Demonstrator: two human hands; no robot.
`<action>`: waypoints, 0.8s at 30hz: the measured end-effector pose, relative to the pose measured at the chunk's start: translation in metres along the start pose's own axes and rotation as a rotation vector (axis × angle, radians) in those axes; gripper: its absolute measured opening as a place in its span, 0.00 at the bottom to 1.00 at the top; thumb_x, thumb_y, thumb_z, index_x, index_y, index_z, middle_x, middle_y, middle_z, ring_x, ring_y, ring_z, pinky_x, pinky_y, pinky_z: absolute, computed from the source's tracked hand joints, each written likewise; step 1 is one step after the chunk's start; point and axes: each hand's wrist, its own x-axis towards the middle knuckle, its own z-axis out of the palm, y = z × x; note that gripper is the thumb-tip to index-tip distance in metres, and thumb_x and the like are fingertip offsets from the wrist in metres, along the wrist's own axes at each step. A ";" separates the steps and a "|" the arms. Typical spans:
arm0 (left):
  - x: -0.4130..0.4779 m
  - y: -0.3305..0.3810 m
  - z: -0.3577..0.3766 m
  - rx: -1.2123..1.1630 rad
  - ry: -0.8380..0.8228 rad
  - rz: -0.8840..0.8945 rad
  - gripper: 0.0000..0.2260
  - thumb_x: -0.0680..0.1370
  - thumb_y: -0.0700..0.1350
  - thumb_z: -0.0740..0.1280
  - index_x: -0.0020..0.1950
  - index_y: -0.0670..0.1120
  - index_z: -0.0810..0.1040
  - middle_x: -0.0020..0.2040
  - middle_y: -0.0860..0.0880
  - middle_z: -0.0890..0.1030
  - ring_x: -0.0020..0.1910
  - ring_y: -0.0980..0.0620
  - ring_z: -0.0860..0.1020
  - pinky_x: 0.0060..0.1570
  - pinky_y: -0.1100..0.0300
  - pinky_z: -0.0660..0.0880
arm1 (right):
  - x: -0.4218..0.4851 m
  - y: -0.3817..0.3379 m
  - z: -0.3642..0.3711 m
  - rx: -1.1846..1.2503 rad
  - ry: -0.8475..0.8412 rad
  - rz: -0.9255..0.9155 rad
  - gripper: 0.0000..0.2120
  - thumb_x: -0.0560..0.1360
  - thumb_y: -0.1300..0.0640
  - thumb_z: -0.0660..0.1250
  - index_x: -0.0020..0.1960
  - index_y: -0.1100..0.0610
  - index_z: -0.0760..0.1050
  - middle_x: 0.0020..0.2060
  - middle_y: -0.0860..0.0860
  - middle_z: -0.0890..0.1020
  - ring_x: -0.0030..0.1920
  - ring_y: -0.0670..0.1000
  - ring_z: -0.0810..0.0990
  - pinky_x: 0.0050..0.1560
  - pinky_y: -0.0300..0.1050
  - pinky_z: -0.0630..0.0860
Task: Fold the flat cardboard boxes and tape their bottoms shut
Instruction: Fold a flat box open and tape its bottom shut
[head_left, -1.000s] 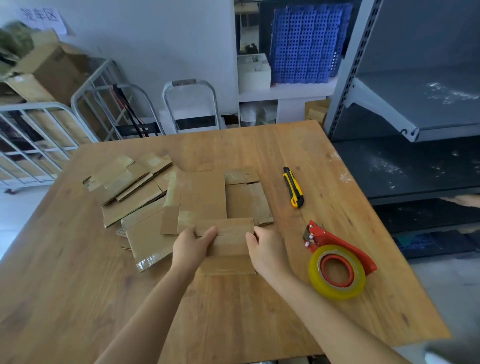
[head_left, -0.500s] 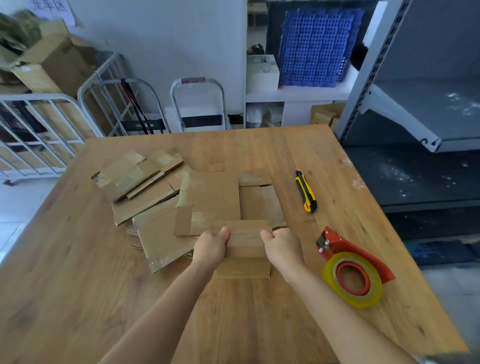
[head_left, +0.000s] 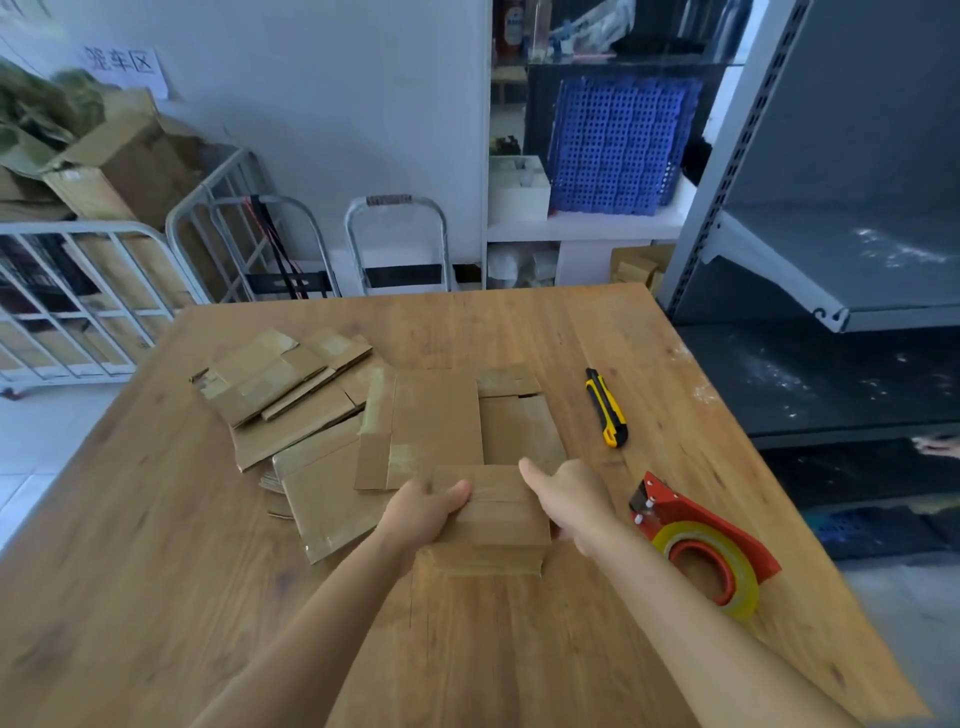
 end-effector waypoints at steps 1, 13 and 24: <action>-0.002 -0.002 -0.004 -0.037 -0.040 0.001 0.19 0.70 0.56 0.73 0.55 0.46 0.79 0.50 0.48 0.83 0.49 0.49 0.82 0.53 0.51 0.79 | -0.001 0.001 -0.004 0.084 -0.007 0.022 0.21 0.77 0.40 0.62 0.42 0.59 0.70 0.40 0.53 0.76 0.45 0.56 0.78 0.53 0.59 0.79; -0.027 0.028 -0.002 -0.094 0.089 0.142 0.18 0.77 0.61 0.64 0.49 0.47 0.78 0.46 0.51 0.80 0.44 0.52 0.78 0.42 0.58 0.74 | -0.019 0.002 -0.047 0.161 0.174 -0.207 0.26 0.76 0.46 0.66 0.27 0.56 0.60 0.22 0.49 0.63 0.27 0.53 0.64 0.32 0.45 0.61; -0.017 -0.012 0.022 -0.054 0.043 0.231 0.19 0.72 0.29 0.62 0.57 0.48 0.76 0.55 0.55 0.81 0.56 0.57 0.79 0.46 0.61 0.77 | -0.006 0.058 -0.024 0.415 0.022 -0.013 0.17 0.72 0.66 0.71 0.59 0.59 0.77 0.50 0.50 0.81 0.52 0.50 0.79 0.50 0.41 0.75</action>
